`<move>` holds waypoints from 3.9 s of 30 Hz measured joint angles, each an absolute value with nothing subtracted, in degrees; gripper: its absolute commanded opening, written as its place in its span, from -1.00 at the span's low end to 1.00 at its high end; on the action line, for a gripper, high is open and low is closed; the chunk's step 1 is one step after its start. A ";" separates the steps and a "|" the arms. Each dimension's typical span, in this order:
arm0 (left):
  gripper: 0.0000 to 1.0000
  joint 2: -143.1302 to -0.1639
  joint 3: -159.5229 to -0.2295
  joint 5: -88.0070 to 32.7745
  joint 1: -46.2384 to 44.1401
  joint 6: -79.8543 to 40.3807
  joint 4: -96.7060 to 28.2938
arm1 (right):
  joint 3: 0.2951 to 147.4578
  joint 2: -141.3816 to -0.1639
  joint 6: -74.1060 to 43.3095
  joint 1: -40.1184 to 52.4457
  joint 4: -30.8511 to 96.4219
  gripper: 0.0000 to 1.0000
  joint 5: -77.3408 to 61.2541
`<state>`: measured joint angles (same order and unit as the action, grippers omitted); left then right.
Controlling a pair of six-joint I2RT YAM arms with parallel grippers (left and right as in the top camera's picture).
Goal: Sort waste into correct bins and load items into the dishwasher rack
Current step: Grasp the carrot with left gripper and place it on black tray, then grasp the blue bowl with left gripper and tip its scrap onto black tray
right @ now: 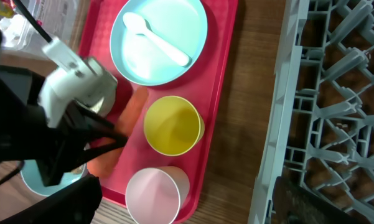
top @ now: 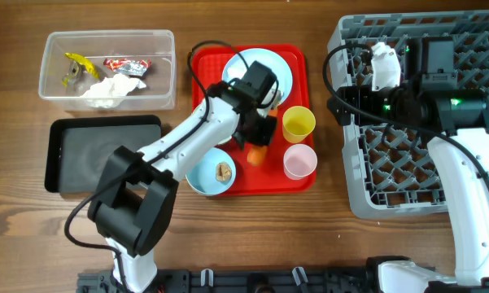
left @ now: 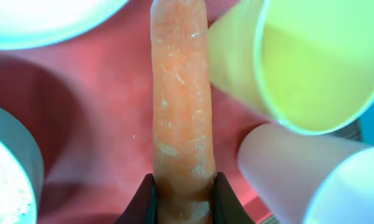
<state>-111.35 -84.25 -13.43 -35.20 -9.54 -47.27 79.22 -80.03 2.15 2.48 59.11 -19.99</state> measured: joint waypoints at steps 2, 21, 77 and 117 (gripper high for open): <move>-0.92 -111.35 -86.28 -13.43 -35.20 -9.54 -49.12 | 79.24 -80.03 2.13 2.48 59.09 0.81 -19.88; -0.92 -105.12 -95.88 -2.31 6.66 -9.52 -79.59 | 79.22 -80.05 2.13 2.48 57.84 0.86 -19.88; -0.03 -114.59 -84.73 -6.59 -38.30 -7.03 -69.01 | 79.24 -80.05 2.13 2.48 56.55 0.96 -19.88; -0.92 -108.40 -88.01 2.07 -30.94 -20.32 -72.90 | 79.22 -80.05 2.13 2.48 56.77 0.96 -19.88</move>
<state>-108.40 -88.01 2.07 -30.94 -20.32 -72.90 79.22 -80.05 2.13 2.48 56.77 -19.88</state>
